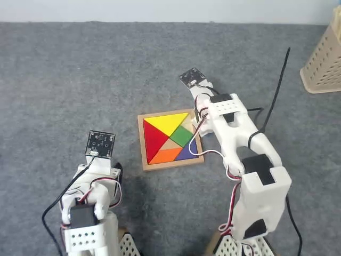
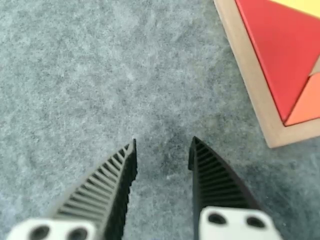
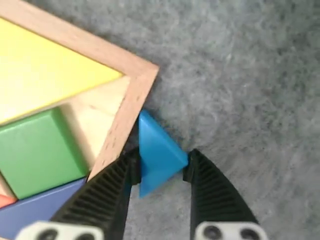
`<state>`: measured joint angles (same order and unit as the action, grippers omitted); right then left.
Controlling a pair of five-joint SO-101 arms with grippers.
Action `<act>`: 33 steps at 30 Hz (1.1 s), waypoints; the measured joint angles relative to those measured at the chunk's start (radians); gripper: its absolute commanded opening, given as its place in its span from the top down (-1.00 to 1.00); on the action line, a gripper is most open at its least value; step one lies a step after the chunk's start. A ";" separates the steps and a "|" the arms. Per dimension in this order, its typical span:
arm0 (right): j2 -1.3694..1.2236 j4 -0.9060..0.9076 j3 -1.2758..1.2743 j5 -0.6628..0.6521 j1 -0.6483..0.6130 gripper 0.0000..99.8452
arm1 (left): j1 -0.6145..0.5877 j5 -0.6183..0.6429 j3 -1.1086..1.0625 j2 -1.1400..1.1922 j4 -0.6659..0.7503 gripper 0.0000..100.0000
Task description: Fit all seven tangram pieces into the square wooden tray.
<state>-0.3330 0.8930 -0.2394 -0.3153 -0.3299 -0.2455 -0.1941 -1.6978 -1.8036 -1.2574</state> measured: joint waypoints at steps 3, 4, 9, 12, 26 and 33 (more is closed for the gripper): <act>0.048 0.006 -0.025 0.038 0.000 0.99 | 0.000 0.000 0.000 0.000 0.000 0.66; 0.066 0.006 -0.040 0.044 0.000 0.98 | 0.000 0.000 0.000 0.000 0.000 0.66; 0.141 0.008 -0.080 0.061 -0.011 0.99 | 0.000 0.000 0.000 0.000 0.000 0.66; 0.164 0.008 -0.094 0.089 -0.003 0.99 | 0.000 0.000 0.000 0.000 0.000 0.66; 0.186 0.008 -0.095 0.213 -0.152 0.98 | 0.000 0.000 0.000 0.000 0.000 0.66; 0.186 0.008 -0.095 0.316 -0.160 0.98 | 0.000 0.000 0.000 0.000 0.000 0.66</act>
<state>-0.1473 0.9007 -0.3345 0.0008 -0.4895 -0.2455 -0.1941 -1.6978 -1.8036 -1.2574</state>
